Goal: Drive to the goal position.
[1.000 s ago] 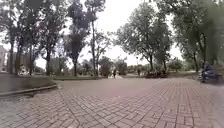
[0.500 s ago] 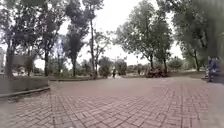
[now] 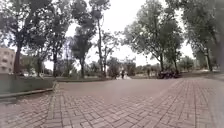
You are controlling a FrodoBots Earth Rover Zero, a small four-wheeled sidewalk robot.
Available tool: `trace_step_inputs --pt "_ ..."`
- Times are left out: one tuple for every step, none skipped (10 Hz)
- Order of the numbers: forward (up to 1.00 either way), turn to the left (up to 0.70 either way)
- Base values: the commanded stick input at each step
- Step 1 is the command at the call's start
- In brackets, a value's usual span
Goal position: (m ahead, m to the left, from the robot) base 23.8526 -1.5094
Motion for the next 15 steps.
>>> trace_step_inputs --pt "1.00 0.01" --pt "1.00 0.01" --pt "1.00 0.01" --pt "1.00 0.01" --pt "1.00 0.01" --pt "1.00 0.01" --pt "1.00 0.01" --pt "1.00 0.01" --pt "1.00 0.01" --pt "1.00 0.01" --pt "1.00 0.01" --pt "1.00 0.01" --pt "1.00 0.01" --pt "1.00 0.01" --pt "1.00 0.01"
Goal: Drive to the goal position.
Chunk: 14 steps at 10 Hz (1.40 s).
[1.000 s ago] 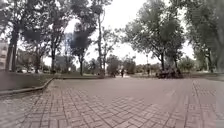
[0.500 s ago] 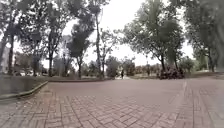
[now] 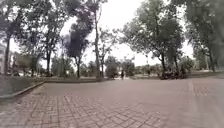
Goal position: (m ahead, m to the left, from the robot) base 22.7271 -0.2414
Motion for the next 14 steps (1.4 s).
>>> trace_step_inputs --pt "1.00 0.01" --pt "1.00 0.01" --pt "1.00 0.01" --pt "1.00 0.01" --pt "1.00 0.01" --pt "1.00 0.01" --pt "1.00 0.01" --pt "1.00 0.01" --pt "1.00 0.01" --pt "1.00 0.01" --pt "1.00 -0.12" --pt "1.00 -0.30" --pt "1.00 -0.36" --pt "1.00 -0.39"
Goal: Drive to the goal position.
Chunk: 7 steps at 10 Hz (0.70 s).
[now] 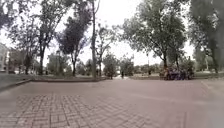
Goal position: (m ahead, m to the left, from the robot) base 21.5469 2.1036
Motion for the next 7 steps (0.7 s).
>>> trace_step_inputs --pt "1.00 -0.29" --pt "1.00 -0.11" --pt "1.00 0.01" --pt "1.00 0.01" --pt "1.00 0.01" --pt "1.00 0.01" --pt "1.00 0.01"
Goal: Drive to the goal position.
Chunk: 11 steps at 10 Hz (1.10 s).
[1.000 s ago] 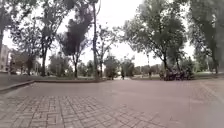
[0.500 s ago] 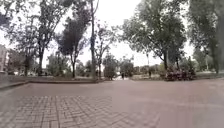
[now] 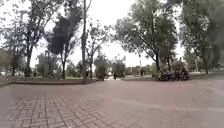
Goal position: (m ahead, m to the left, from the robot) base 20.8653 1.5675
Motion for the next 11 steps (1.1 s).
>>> trace_step_inputs --pt "1.00 0.01" --pt "1.00 0.01" --pt "1.00 0.01" --pt "1.00 0.01" --pt "1.00 0.01" --pt "1.00 0.01" --pt "1.00 0.01" --pt "1.00 0.01" --pt "1.00 0.01" --pt "1.00 0.01" --pt "1.00 0.01"
